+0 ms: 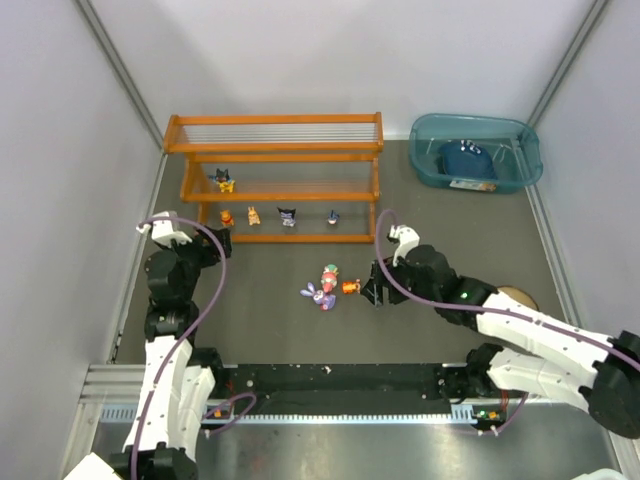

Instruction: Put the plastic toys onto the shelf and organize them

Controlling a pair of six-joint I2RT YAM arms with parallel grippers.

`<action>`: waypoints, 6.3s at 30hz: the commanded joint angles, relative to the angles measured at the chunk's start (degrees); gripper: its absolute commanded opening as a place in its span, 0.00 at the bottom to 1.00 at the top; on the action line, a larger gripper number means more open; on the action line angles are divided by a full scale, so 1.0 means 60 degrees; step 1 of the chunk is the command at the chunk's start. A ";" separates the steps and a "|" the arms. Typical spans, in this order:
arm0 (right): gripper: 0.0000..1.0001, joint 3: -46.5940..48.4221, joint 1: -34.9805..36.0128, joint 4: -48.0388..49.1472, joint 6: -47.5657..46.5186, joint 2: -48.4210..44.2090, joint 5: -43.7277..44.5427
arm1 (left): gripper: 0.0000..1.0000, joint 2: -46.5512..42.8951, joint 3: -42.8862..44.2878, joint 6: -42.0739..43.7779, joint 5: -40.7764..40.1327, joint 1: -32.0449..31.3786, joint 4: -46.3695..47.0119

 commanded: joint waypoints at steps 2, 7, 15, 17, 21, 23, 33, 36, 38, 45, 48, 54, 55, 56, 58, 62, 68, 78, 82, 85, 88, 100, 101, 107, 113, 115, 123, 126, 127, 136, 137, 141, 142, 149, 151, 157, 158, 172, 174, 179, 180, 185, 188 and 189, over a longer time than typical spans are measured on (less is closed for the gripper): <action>0.70 0.0645 -0.0147 -0.0157 -0.0373 0.0963 -0.0346 | 0.82 -0.0433 -0.0080 -0.0395 0.1408 -0.0383 -0.0457; 0.65 0.0412 -0.0162 0.0295 0.0460 0.1170 -0.0828 | 0.82 -0.1179 -0.0153 -0.0045 0.1496 -0.0780 -0.1264; 0.67 -0.0292 -0.0147 0.1218 0.1122 0.1257 -0.0756 | 0.82 -0.1269 -0.0153 0.0366 0.1994 -0.0780 -0.1734; 0.68 -0.0307 -0.0162 0.1292 0.1137 0.1432 -0.0756 | 0.82 -0.1181 -0.0211 0.0410 0.2082 -0.0794 -0.1734; 0.68 -0.0176 -0.0162 0.1424 0.1107 0.1944 -0.0756 | 0.83 -0.1078 -0.0329 0.0513 0.2112 -0.0795 -0.1719; 0.68 -0.0117 -0.0176 0.1497 0.1063 0.2266 -0.0814 | 0.83 -0.1064 -0.0416 0.0513 0.2170 -0.0794 -0.1661; 0.68 -0.0102 -0.0220 0.2697 0.1356 0.3439 -0.0654 | 0.83 -0.1137 -0.0593 0.0542 0.2111 -0.0780 -0.1558; 0.67 -0.0102 -0.0351 0.3108 0.1415 0.3702 -0.0668 | 0.83 -0.1122 -0.0593 0.0542 0.2112 -0.0795 -0.1514; 0.67 -0.0015 -0.0454 0.3153 0.1298 0.3820 -0.0712 | 0.83 -0.1137 -0.0593 0.0629 0.2068 -0.0780 -0.1514; 0.64 0.0103 -0.1113 0.3431 0.0552 0.4289 -0.1356 | 0.83 -0.1152 -0.0578 0.0659 0.1936 -0.0824 -0.1543; 0.62 0.0103 -0.1333 0.3708 0.0361 0.4582 -0.1693 | 0.83 -0.1181 -0.0578 0.0674 0.1921 -0.0809 -0.1543; 0.59 0.0220 -0.1480 0.4104 -0.0079 0.5124 -0.2323 | 0.82 -0.1210 -0.0563 0.0732 0.1892 -0.0809 -0.1543; 0.59 0.0235 -0.1494 0.4134 -0.0108 0.5168 -0.2367 | 0.82 -0.1210 -0.0549 0.0747 0.1892 -0.0824 -0.1543; 0.59 0.0250 -0.1509 0.4178 -0.0167 0.5270 -0.2454 | 0.82 -0.1196 -0.0549 0.0747 0.1892 -0.0838 -0.1558; 0.59 0.0279 -0.1553 0.4237 -0.0167 0.5373 -0.2499 | 0.82 -0.1225 -0.0549 0.0747 0.1863 -0.0839 -0.1558; 0.51 0.0279 -0.1641 0.4368 -0.0197 0.5564 -0.2660 | 0.82 -0.1239 -0.0549 0.0762 0.1833 -0.0824 -0.1558; 0.42 0.0250 -0.1743 0.4588 -0.0182 0.5857 -0.2850 | 0.82 -0.1210 -0.0563 0.0776 0.1804 -0.0824 -0.1558; 0.30 0.0279 -0.1758 0.4560 -0.0270 0.5989 -0.2997 | 0.82 -0.1312 -0.0534 0.0791 0.1790 -0.0838 -0.1587; 0.16 0.0294 -0.1758 0.4384 -0.0328 0.5799 -0.3056 | 0.82 -0.1444 -0.0520 0.0791 0.1731 -0.0838 -0.1587; 0.05 0.0308 -0.1758 0.4179 -0.0285 0.5565 -0.3114 | 0.82 -0.1561 -0.0432 0.0747 0.1600 -0.0839 -0.1704; 0.00 0.0294 -0.1758 0.3989 -0.0197 0.5009 -0.3202 | 0.83 -0.1955 -0.0344 0.0732 0.1511 -0.0839 -0.1778; 0.00 0.0645 -0.1758 0.0313 -0.0592 0.1538 -0.2661 | 0.99 -0.2485 0.0169 0.0425 0.2784 -0.1028 -0.0989; 0.00 0.0674 -0.1758 0.0050 -0.0520 0.1043 -0.2588 | 0.99 -0.2485 0.0213 0.0367 0.2873 -0.1029 -0.0914; 0.00 0.1157 -0.1773 -0.1694 -0.0504 -0.0177 -0.2557 | 0.99 -0.2178 0.0753 0.1214 0.2493 -0.3047 -0.1132; 0.00 0.1699 -0.1758 -0.2821 -0.0724 -0.0339 -0.2821 | 0.99 -0.0802 0.1311 0.2444 0.1223 -0.6502 -0.1353; 0.00 0.1802 -0.1758 -0.3028 -0.0768 -0.0427 -0.2880 | 0.99 -0.0102 0.1545 0.3176 0.0854 -0.8050 -0.1367; 0.00 0.1876 -0.1773 -0.3584 -0.0856 -0.0808 -0.3173 | 0.99 0.3211 0.2893 0.5038 -0.1974 -1.1838 -0.1354; 0.00 0.2021 -0.1758 -0.3834 -0.0870 -0.0896 -0.3363 | 0.99 0.4293 0.3273 0.5447 -0.2063 -1.2249 -0.0943; 0.00 0.2066 -0.1758 -0.4008 -0.0914 -0.0925 -0.3436 | 0.99 0.4515 0.3449 0.5565 -0.2092 -1.2409 -0.0928; 0.00 0.2257 -0.1773 -0.4464 -0.0827 -0.1306 -0.3744 | 0.99 0.6421 0.5147 0.6825 -0.2137 -1.2996 -0.1031; 0.00 0.2213 -0.1773 -0.4464 -0.0798 -0.1350 -0.3744 | 0.99 0.6523 0.5266 0.6986 -0.2049 -1.3040 -0.1089; 0.00 0.2169 -0.1773 -0.4523 -0.0709 -0.1584 -0.3744 | 0.99 0.7124 0.5764 0.7367 -0.1931 -1.3333 -0.1658; 0.00 0.2169 -0.1773 -0.4537 -0.0695 -0.1613 -0.3744 | 0.99 0.7241 0.5939 0.7412 -0.1946 -1.3348 -0.1805; 0.00 0.2169 -0.1758 -0.4640 -0.0651 -0.1731 -0.3744 | 0.99 0.8134 0.6687 0.7822 -0.2283 -1.3729 -0.2700; 0.00 0.2140 -0.1773 -0.4655 -0.0636 -0.1745 -0.3744 | 0.98 0.8267 0.6907 0.7837 -0.2400 -1.3758 -0.2977; 0.00 0.2125 -0.1758 -0.4655 -0.0592 -0.1775 -0.3759 | 0.89 0.8560 0.7274 0.7822 -0.2620 -1.3773 -0.3418; 0.00 0.2125 -0.1758 -0.4669 -0.0592 -0.1775 -0.3744 | 0.87 0.8575 0.7288 0.7808 -0.2620 -1.3773 -0.3418; 0.00 0.2022 -0.1758 -0.4640 -0.0417 -0.1936 -0.3905 | 0.47 0.9102 0.7654 0.7310 -0.2664 -1.3773 -0.3418; 0.00 0.2022 -0.1758 -0.4655 -0.0387 -0.2023 -0.3891 | 0.20 0.9132 0.7684 0.7193 -0.2707 -1.3773 -0.3404; 0.20 0.2110 -0.1758 -0.4640 -0.0212 -0.2272 -0.3949 | 0.00 0.9059 0.7407 0.6812 -0.2722 -1.3773 -0.3272; 0.35 0.2125 -0.1773 -0.4655 -0.0182 -0.2302 -0.3978 | 0.00 0.8884 0.7304 0.6681 -0.2751 -1.3773 -0.3185; 0.61 0.2344 -0.1773 -0.4567 0.0169 -0.2784 -0.3496 | 0.00 0.8108 0.6252 0.6197 -0.2884 -1.3773 -0.2264; 0.68 0.2520 -0.1773 -0.4421 0.0417 -0.3063 -0.3232 | 0.00 0.7434 0.5490 0.5846 -0.2986 -1.3773 -0.1605; 0.69 0.2549 -0.1758 -0.4362 0.0477 -0.3136 -0.3159 | 0.00 0.7099 0.5283 0.5642 -0.3029 -1.3773 -0.1442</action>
